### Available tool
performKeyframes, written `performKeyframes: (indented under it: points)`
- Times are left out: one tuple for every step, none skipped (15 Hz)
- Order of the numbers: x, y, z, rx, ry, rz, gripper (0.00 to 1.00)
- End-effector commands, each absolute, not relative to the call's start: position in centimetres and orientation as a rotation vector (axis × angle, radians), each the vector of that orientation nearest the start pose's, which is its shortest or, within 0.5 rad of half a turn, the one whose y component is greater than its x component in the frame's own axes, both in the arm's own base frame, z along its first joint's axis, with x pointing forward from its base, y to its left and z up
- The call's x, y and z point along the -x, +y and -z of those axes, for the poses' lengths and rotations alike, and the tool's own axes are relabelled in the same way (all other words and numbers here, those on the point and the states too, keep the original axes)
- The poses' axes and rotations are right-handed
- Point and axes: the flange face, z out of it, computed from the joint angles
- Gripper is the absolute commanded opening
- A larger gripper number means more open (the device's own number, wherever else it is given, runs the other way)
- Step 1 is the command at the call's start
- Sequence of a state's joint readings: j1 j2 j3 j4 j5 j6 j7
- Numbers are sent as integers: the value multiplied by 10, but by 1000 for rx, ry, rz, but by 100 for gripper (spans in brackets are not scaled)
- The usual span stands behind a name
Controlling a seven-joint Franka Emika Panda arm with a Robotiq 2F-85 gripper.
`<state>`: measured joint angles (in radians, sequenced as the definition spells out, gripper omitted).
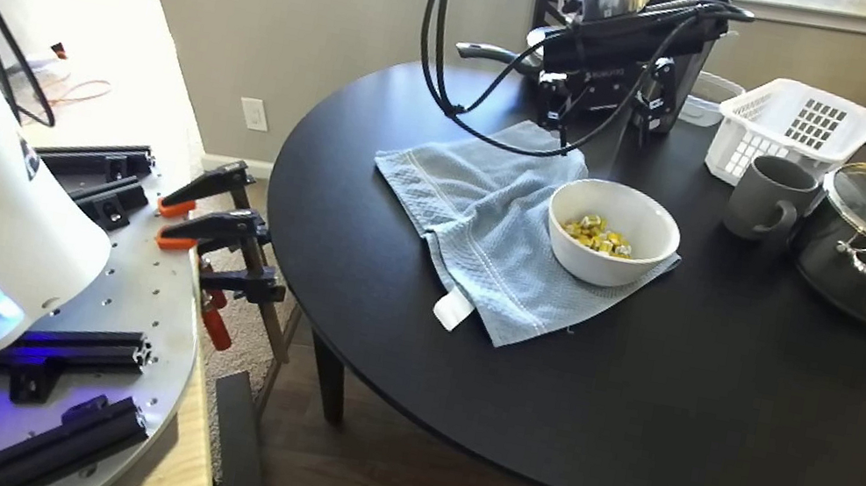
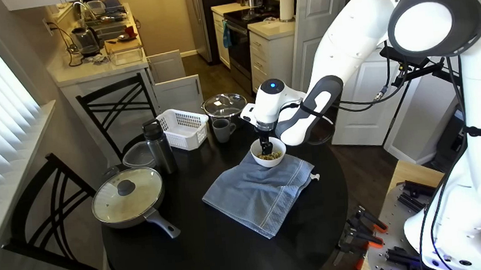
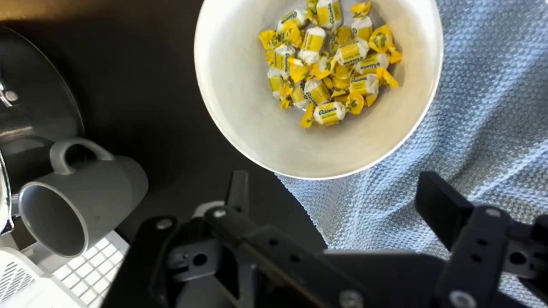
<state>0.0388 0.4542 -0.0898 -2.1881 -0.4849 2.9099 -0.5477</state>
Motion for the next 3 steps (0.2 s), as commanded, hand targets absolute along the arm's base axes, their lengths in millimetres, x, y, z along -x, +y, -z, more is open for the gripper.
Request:
performKeyframes:
  points:
    - [-577, -1, -200, 3010, -1586, 309, 100]
    - [-577, -1, -200, 3010, -1586, 309, 100]
    - [-577, -1, -200, 3010, -1586, 309, 100]
